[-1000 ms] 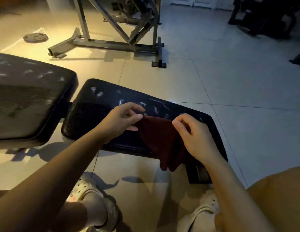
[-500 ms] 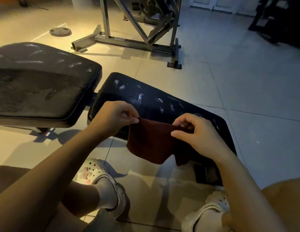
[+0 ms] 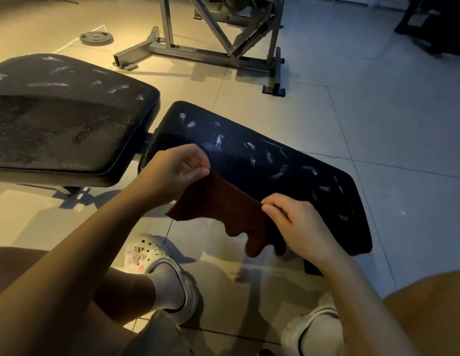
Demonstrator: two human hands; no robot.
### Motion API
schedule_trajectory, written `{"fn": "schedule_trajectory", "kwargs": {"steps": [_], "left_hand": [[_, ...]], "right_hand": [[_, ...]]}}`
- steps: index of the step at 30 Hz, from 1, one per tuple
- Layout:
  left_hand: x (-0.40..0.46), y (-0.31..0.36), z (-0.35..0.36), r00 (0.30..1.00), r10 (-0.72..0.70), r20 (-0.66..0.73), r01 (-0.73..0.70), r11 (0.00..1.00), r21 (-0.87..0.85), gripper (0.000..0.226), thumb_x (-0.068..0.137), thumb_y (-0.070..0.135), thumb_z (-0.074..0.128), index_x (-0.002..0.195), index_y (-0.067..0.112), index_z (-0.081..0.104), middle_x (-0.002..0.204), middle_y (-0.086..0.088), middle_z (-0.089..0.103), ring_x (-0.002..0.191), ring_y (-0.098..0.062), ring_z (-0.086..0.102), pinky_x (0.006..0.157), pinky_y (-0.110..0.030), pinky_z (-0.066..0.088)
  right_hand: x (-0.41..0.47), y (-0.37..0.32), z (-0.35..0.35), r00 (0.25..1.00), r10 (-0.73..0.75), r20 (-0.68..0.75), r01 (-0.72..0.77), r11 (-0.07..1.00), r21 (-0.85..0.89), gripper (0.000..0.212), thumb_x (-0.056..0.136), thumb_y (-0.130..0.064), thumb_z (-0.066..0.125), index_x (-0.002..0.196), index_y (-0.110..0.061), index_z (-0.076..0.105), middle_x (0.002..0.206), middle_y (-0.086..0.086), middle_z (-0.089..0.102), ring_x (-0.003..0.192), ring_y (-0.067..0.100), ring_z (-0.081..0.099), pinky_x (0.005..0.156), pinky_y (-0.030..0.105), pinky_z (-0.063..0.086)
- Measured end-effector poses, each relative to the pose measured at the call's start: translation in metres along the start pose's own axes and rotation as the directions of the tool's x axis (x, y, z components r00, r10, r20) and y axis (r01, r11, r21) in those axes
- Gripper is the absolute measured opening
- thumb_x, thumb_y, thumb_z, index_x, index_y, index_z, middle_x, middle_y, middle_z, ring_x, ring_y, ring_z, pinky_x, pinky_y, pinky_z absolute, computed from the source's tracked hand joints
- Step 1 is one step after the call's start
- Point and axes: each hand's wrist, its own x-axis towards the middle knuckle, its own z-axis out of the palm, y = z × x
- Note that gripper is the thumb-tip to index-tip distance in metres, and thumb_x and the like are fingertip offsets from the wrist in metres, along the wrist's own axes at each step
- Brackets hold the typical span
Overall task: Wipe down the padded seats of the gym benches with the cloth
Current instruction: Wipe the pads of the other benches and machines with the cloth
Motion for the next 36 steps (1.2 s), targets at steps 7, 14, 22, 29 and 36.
{"fn": "schedule_trajectory", "kwargs": {"steps": [7, 14, 22, 29, 36], "left_hand": [[0.063, 0.011, 0.020, 0.983, -0.037, -0.180, 0.021, 0.996, -0.086, 0.021, 0.086, 0.018, 0.070, 0.104, 0.024, 0.063, 0.081, 0.013, 0.060, 0.069, 0.010, 0.056, 0.070, -0.016, 0.045], [0.111, -0.032, 0.080, 0.987, -0.040, -0.153, 0.083, 0.955, 0.286, 0.036, 0.090, 0.032, 0.065, 0.123, 0.020, 0.059, 0.111, 0.001, 0.061, 0.104, -0.019, 0.057, 0.091, -0.042, 0.048], [0.063, -0.088, 0.072, 0.909, 0.056, -0.413, 0.199, 0.812, 0.549, 0.031, 0.093, 0.031, 0.047, 0.109, 0.014, 0.066, 0.111, -0.009, 0.064, 0.111, -0.031, 0.054, 0.100, -0.049, 0.033], [0.066, -0.090, 0.082, 0.897, 0.225, -0.380, 0.098, 0.738, 0.668, 0.031, 0.098, 0.028, 0.042, 0.105, 0.012, 0.068, 0.107, -0.010, 0.067, 0.103, -0.030, 0.061, 0.092, -0.041, 0.033], [0.064, -0.089, 0.083, 0.888, 0.260, -0.379, 0.077, 0.729, 0.680, 0.028, 0.098, 0.029, 0.045, 0.101, 0.012, 0.068, 0.103, -0.010, 0.068, 0.098, -0.030, 0.062, 0.087, -0.040, 0.034]], "right_hand": [[0.025, 0.021, 0.007, 0.985, 0.140, -0.099, -0.117, 0.971, 0.207, 0.022, 0.102, -0.030, 0.045, 0.095, -0.022, 0.064, 0.076, 0.000, 0.063, 0.067, 0.014, 0.057, 0.058, 0.027, 0.044], [0.063, 0.062, 0.029, 0.923, 0.289, -0.253, -0.338, 0.925, -0.176, 0.043, 0.099, -0.031, 0.051, 0.140, -0.018, 0.046, 0.135, 0.003, 0.046, 0.124, 0.020, 0.043, 0.098, 0.031, 0.042], [0.117, 0.009, 0.115, 0.990, 0.117, -0.076, -0.129, 0.977, -0.168, 0.071, 0.094, -0.059, 0.001, 0.156, -0.024, 0.004, 0.164, -0.001, 0.001, 0.150, 0.015, -0.005, 0.117, 0.039, -0.011], [0.094, 0.062, 0.113, 0.957, 0.238, -0.166, -0.264, 0.951, -0.159, 0.074, 0.085, -0.064, -0.009, 0.148, -0.025, -0.015, 0.161, -0.004, -0.011, 0.145, 0.008, -0.017, 0.118, 0.032, -0.014], [0.087, 0.080, 0.107, 0.936, 0.309, -0.169, -0.335, 0.929, -0.159, 0.079, 0.082, -0.069, -0.009, 0.148, -0.025, -0.013, 0.163, 0.003, -0.011, 0.143, 0.010, -0.021, 0.116, 0.030, -0.017]]}}
